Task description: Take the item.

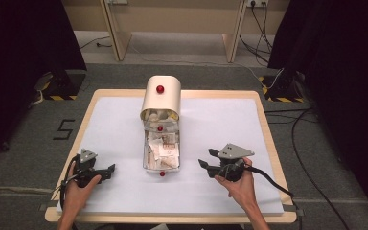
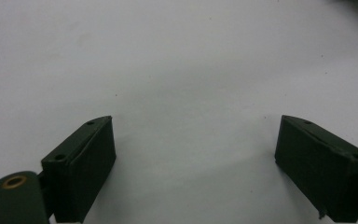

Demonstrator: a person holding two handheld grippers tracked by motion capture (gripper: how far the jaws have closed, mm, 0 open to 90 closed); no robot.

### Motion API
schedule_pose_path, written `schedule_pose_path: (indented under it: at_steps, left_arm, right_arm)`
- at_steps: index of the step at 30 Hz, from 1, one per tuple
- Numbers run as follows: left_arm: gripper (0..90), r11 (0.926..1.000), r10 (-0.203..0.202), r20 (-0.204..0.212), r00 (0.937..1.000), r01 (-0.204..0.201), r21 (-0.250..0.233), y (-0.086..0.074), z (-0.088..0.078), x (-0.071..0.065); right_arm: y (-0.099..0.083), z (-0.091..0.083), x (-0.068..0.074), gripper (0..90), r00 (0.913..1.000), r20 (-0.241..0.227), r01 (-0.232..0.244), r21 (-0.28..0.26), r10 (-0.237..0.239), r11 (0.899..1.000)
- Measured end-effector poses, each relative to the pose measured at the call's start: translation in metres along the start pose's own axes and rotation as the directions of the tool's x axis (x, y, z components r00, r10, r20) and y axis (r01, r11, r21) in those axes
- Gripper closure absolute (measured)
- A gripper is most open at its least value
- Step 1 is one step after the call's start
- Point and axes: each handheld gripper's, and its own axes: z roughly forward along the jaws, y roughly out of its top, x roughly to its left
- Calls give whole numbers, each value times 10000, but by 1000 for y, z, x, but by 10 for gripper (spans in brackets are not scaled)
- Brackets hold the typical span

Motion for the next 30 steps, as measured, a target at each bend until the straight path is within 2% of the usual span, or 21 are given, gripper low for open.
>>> schedule_pose_path:
  at_steps: [6, 13, 19, 26, 28, 30]
  left_arm:
    - [113, 10000, -13, 4, 10000, 13, -7, 0, 0, 0]
    - [113, 10000, -17, 5, 10000, 17, -3, 0, 0, 0]
    - [113, 10000, -6, -9, 10000, 6, -13, 0, 0, 0]
    - [113, 10000, -17, -4, 10000, 17, -21, 0, 0, 0]
    - [113, 10000, -2, -6, 10000, 2, -7, 0, 0, 0]
    - [113, 10000, -24, -1, 10000, 24, -18, 0, 0, 0]
  right_arm:
    - [5, 7, 4, 470, 9996, -269, -48, -132, 44, 9999]
    - [16, 14, 10, 483, 9983, -449, 356, -185, -364, 9992]
    - [18, 21, 16, 496, 9968, -715, 350, -209, -364, 9992]
    - [21, 31, 24, 523, 9938, -876, 678, -89, -683, 9977]
    - [22, 34, 27, 531, 9920, -1138, 523, -202, -543, 9984]
    - [24, 38, 29, 531, 9913, -1115, 695, -125, -704, 9975]
